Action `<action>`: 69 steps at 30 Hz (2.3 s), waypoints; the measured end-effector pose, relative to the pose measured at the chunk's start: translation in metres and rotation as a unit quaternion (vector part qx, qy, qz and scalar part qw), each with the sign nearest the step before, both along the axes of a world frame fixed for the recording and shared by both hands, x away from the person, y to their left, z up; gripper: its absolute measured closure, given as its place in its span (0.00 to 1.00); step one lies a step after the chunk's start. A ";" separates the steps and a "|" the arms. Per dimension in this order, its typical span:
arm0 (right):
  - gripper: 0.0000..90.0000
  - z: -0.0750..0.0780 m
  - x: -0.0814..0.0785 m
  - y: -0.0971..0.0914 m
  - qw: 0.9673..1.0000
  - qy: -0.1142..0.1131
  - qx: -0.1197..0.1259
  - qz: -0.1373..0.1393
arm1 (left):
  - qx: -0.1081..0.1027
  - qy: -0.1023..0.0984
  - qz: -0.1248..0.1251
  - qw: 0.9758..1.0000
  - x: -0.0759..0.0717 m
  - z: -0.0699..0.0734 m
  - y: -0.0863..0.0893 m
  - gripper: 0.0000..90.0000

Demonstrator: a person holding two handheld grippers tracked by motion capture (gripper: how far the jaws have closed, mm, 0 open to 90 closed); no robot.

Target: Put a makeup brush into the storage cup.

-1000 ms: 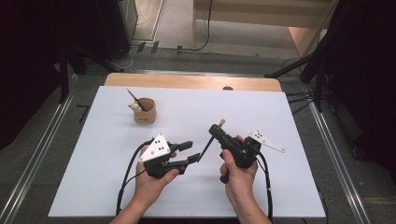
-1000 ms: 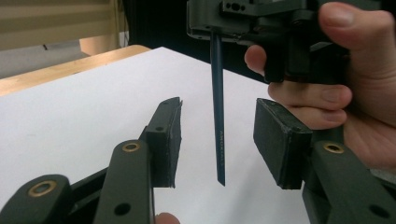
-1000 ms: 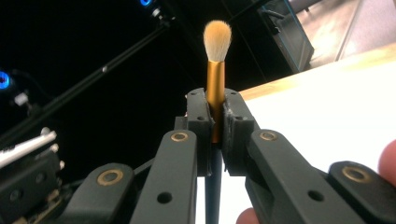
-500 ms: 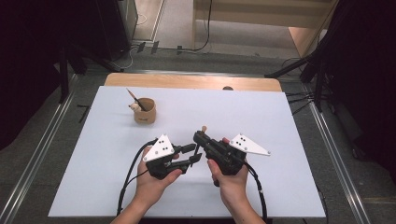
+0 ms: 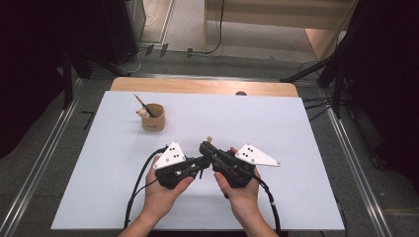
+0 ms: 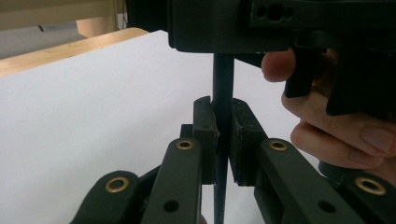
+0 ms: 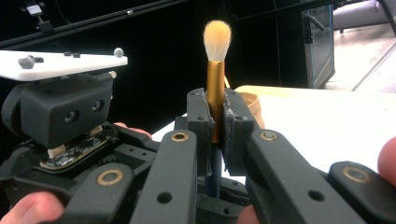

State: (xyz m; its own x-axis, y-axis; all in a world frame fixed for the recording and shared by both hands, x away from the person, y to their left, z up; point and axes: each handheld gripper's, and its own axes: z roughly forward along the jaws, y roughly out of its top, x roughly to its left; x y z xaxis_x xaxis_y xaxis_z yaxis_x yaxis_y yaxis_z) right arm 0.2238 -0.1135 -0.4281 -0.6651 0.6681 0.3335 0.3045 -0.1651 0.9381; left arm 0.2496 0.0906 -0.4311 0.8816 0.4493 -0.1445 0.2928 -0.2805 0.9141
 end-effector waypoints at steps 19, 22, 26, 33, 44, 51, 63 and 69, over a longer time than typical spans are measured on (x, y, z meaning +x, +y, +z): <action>0.04 0.006 0.005 -0.016 0.996 0.001 -0.067 -0.060 | 0.007 -0.008 0.011 1.000 0.005 -0.001 0.008 0.93; 0.00 0.005 0.007 -0.022 0.996 0.001 -0.065 -0.054 | 0.006 -0.007 0.015 1.000 0.006 -0.001 0.010 0.93; 0.00 0.005 0.008 -0.027 0.996 0.004 -0.068 -0.054 | 0.005 -0.009 0.017 1.000 0.008 -0.001 0.013 0.93; 0.00 0.005 0.010 -0.036 0.995 0.000 -0.072 -0.062 | -0.003 -0.008 0.035 0.999 0.013 0.000 0.025 0.93; 0.00 0.000 0.014 -0.046 0.993 -0.004 -0.091 -0.079 | -0.012 -0.014 0.063 0.998 0.019 0.005 0.045 0.93; 0.00 -0.005 0.018 -0.053 0.991 -0.004 -0.104 -0.087 | -0.019 -0.019 0.078 0.997 0.022 0.007 0.054 0.93; 0.00 -0.015 0.017 -0.063 0.984 -0.037 -0.147 -0.098 | -0.030 -0.019 0.099 0.994 0.027 0.010 0.071 0.93; 0.00 -0.021 0.016 -0.072 0.980 -0.037 -0.164 -0.107 | -0.035 -0.018 0.114 0.993 0.030 0.011 0.081 0.93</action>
State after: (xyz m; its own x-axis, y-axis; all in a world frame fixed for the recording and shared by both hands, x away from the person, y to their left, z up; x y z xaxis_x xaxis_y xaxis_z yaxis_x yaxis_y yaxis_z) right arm 0.2397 -0.1858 -0.4486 -0.5126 0.8580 0.0331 0.2252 0.0971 0.9695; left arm 0.2796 0.1716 -0.4205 0.7628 0.6285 -0.1521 0.3075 -0.1457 0.9403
